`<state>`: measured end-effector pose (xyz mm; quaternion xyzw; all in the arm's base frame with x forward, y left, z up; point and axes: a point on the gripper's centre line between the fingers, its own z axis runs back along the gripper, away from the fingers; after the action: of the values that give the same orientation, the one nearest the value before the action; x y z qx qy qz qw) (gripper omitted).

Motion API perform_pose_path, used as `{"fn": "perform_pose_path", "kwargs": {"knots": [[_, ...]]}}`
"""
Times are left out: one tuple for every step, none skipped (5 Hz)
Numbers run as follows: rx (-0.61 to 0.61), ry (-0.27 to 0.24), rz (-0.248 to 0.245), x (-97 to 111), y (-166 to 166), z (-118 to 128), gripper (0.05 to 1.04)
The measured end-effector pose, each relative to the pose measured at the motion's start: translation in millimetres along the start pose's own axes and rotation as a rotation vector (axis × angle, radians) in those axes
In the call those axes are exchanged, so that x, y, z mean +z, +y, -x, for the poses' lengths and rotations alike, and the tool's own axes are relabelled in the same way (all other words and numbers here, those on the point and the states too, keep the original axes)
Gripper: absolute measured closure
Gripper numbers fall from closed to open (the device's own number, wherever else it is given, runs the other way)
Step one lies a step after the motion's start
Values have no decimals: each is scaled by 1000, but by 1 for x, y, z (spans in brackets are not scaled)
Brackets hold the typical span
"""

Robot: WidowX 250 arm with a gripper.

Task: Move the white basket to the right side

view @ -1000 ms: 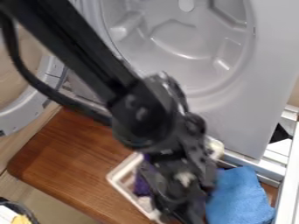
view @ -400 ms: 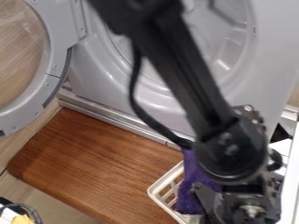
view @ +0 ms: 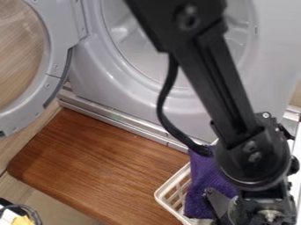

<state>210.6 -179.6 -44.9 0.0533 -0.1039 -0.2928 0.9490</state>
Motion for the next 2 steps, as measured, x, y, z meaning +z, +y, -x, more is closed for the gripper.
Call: {"fn": "perform_pose_path", "kwargs": {"knots": [[-57, -3, 26, 1, -1, -6, 744], [-81, -39, 30, 2, 1, -17, 448]]}}
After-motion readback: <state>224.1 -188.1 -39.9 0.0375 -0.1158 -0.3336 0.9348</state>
